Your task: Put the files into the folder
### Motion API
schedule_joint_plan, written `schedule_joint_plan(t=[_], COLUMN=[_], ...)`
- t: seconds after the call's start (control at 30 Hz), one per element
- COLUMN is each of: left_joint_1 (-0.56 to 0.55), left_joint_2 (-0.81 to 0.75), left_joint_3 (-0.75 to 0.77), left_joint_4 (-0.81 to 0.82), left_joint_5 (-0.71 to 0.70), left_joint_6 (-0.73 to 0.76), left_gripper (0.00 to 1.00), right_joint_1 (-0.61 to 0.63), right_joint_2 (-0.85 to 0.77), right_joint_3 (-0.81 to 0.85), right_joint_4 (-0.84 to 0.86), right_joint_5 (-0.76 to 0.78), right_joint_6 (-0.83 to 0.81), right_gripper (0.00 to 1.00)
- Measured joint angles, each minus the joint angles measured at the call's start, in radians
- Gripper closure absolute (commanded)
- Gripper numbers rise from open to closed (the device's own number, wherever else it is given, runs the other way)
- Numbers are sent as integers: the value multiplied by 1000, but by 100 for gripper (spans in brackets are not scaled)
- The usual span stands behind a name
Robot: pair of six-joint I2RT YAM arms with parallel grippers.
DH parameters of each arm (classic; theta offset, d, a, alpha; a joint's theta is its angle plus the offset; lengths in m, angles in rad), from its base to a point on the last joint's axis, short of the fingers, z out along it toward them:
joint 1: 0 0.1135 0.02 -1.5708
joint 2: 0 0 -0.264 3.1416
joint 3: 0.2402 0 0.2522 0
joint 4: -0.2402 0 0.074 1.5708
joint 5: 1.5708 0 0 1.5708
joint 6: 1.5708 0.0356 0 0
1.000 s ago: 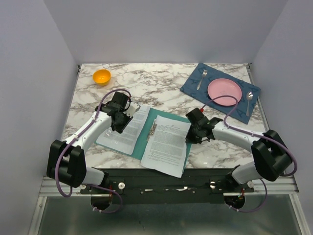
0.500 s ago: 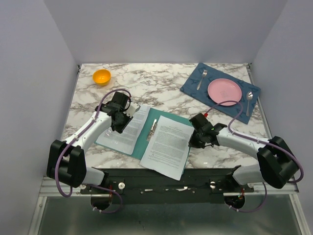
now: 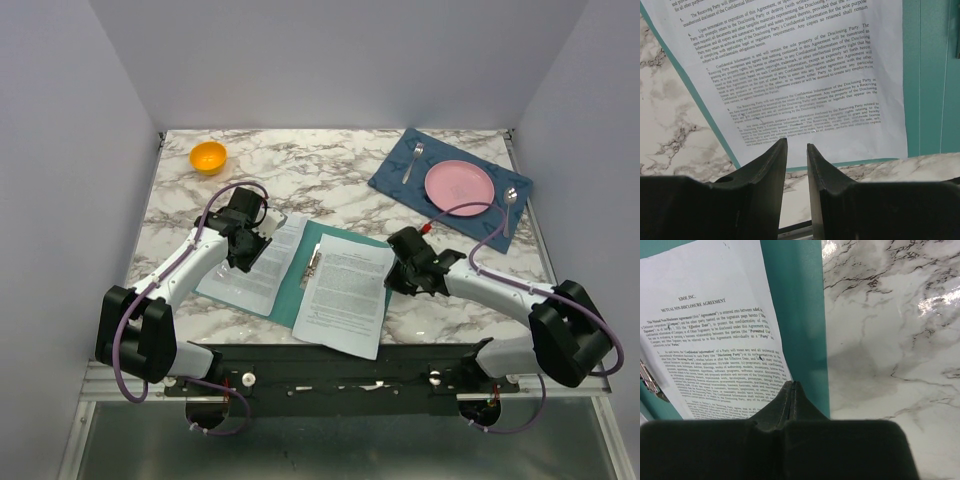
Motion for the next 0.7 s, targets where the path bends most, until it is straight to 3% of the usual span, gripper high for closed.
schedule_joint_plan(t=[0.7], left_joint_1=[0], left_joint_2=[0], left_joint_3=[-3], left_joint_4=[-5], left_joint_5=[0], left_joint_6=[0], left_gripper=[62], right_joint_1=[0], right_joint_2=[5], right_joint_3=[-3], right_joint_4=[26], right_joint_5=[69], right_joint_6=[135], right_gripper=[99])
